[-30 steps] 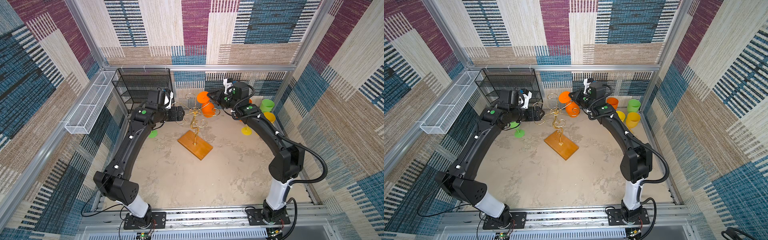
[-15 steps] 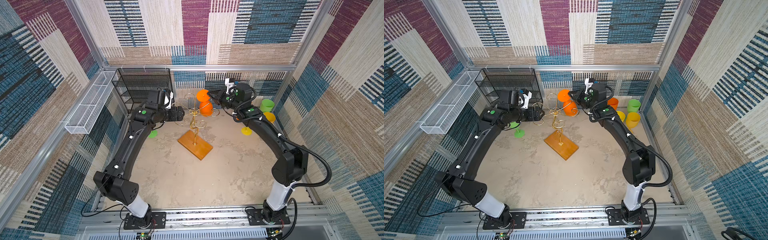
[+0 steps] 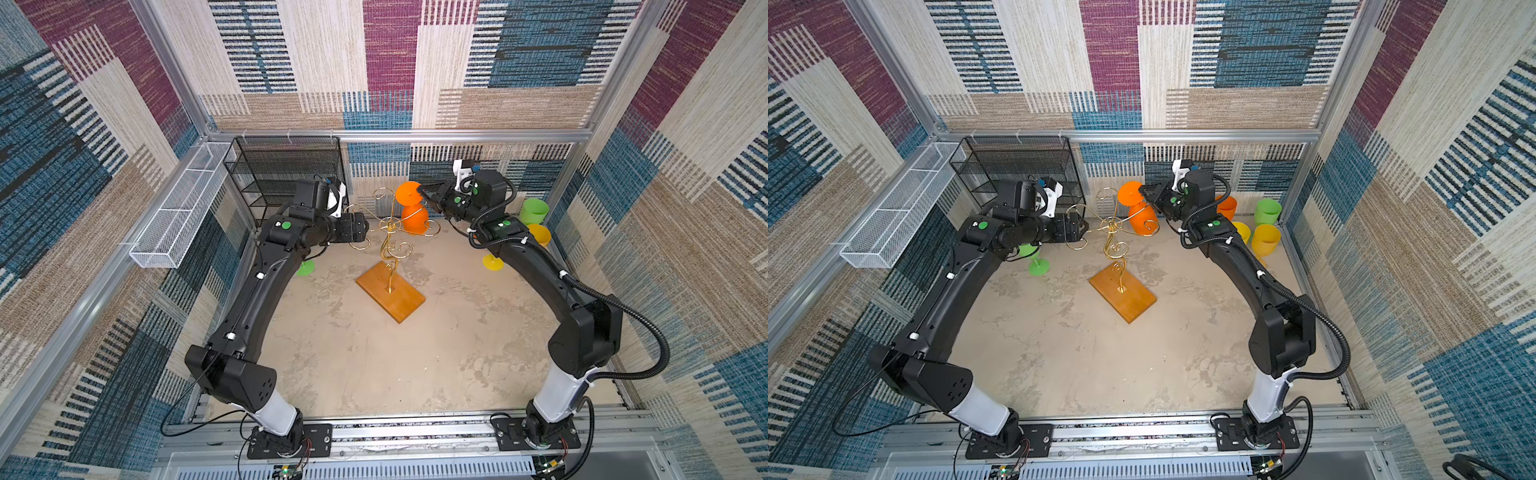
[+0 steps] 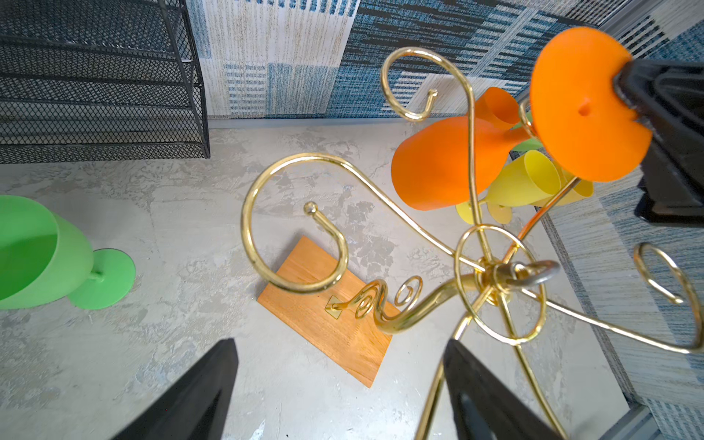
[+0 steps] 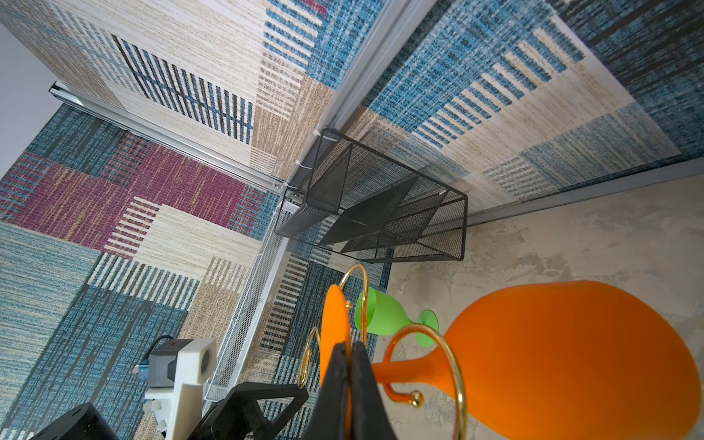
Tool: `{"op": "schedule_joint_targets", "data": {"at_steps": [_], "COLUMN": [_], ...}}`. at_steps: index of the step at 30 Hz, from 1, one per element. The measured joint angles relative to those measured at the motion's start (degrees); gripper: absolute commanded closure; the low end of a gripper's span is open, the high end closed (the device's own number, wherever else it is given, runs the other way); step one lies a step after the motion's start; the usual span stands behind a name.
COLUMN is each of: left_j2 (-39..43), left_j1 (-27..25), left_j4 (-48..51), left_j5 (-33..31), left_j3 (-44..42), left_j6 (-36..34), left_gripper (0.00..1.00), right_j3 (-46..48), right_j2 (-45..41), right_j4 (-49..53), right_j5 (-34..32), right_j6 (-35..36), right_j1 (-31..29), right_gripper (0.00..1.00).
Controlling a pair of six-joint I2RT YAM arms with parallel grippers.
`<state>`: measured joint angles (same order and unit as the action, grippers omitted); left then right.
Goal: Take the wine glass off the wine glass rack
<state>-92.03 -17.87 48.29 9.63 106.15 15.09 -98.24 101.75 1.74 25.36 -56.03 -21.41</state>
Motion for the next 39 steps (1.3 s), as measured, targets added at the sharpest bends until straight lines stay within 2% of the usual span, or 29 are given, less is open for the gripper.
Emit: {"op": "schedule_joint_targets", "data": {"at_steps": [28, 39], "left_j2": [1.8, 1.6], "left_j1": [0.0, 0.1], "left_j4": [0.0, 0.0], "left_j5": [0.9, -1.8], "left_j3": [-0.7, 2.0], "left_j6": [0.2, 3.2], "left_gripper": [0.12, 0.11], "right_j3": [1.2, 3.2], "right_j2": [-1.9, -2.4], "right_j4": [-0.8, -1.9], "right_j5": [-1.9, -1.9], "right_j6": [0.7, 0.7], "right_j1": [-0.3, -0.5], "right_gripper": [1.00, 1.00]}}
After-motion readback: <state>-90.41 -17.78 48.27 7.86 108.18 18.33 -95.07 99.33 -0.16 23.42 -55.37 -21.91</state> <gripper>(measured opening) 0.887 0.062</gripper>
